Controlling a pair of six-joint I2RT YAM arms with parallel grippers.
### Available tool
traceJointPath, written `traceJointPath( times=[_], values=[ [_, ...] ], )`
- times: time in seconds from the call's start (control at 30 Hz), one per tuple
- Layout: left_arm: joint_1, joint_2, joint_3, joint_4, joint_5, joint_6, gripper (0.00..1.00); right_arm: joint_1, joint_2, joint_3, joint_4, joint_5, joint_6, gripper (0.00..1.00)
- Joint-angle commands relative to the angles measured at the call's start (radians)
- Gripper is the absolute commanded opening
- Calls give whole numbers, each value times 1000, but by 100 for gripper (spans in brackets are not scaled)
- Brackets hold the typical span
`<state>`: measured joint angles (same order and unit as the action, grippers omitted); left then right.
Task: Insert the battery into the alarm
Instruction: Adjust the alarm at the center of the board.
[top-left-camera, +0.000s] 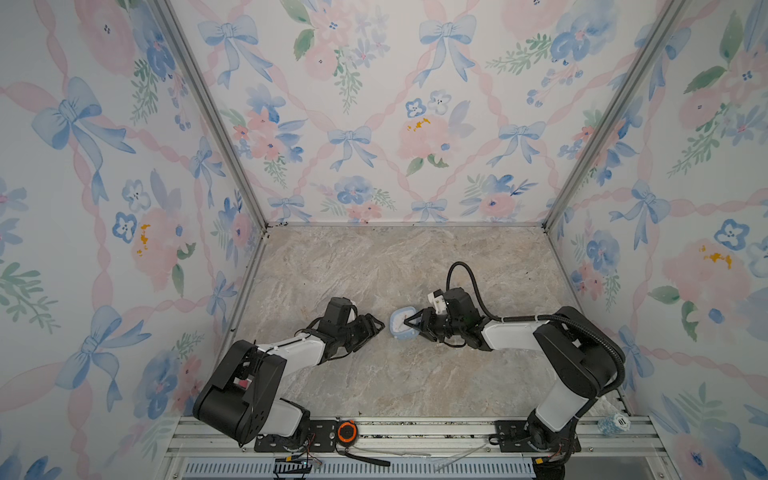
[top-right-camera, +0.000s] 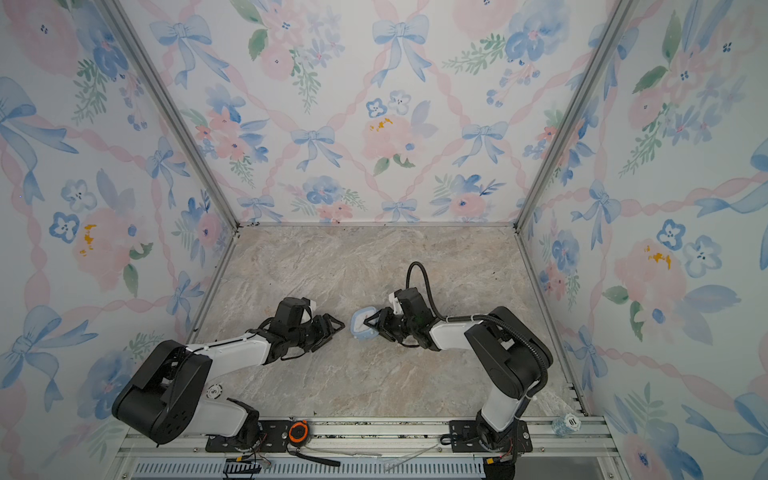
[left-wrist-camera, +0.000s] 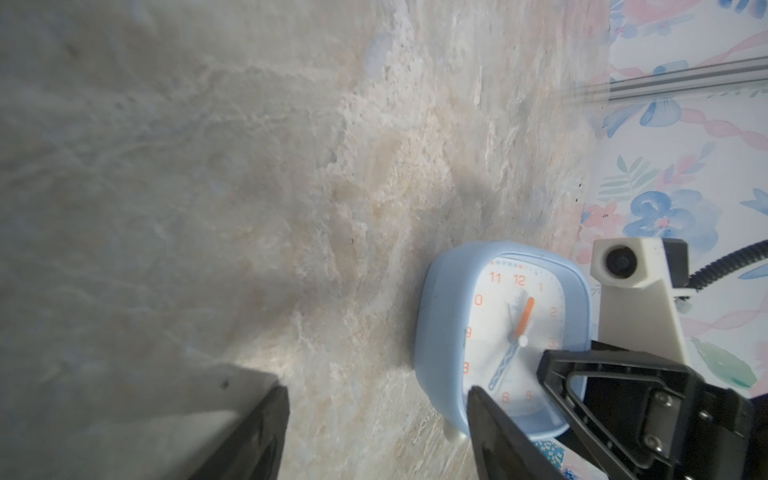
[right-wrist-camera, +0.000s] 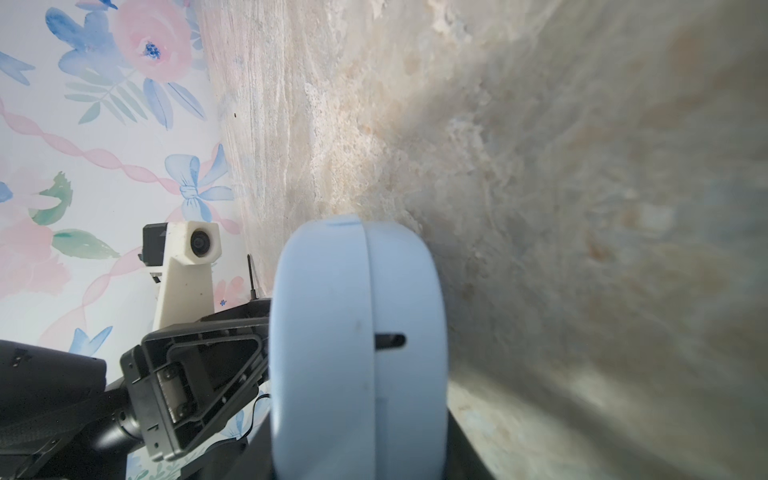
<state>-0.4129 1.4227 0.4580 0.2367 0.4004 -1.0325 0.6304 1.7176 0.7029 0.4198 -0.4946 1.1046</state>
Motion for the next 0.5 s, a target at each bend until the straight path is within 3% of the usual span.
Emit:
traceJointPath(
  times=[0.0,0.07,0.33,0.47],
  values=[
    [-16,45,-4,-26,-21,1,70,-27,20,-1,-220,43,-72,28],
    [-24,50,0,-25,-21,3,69,-33,20,-1,-236,44,-84,35],
    [-37,33,18,-20,-13,12,68,-74,38,-24,-207,17,-90,41],
    [-60,-8,28,-5,-25,32,68,-86,51,-35,-186,0,-94,48]
  ],
)
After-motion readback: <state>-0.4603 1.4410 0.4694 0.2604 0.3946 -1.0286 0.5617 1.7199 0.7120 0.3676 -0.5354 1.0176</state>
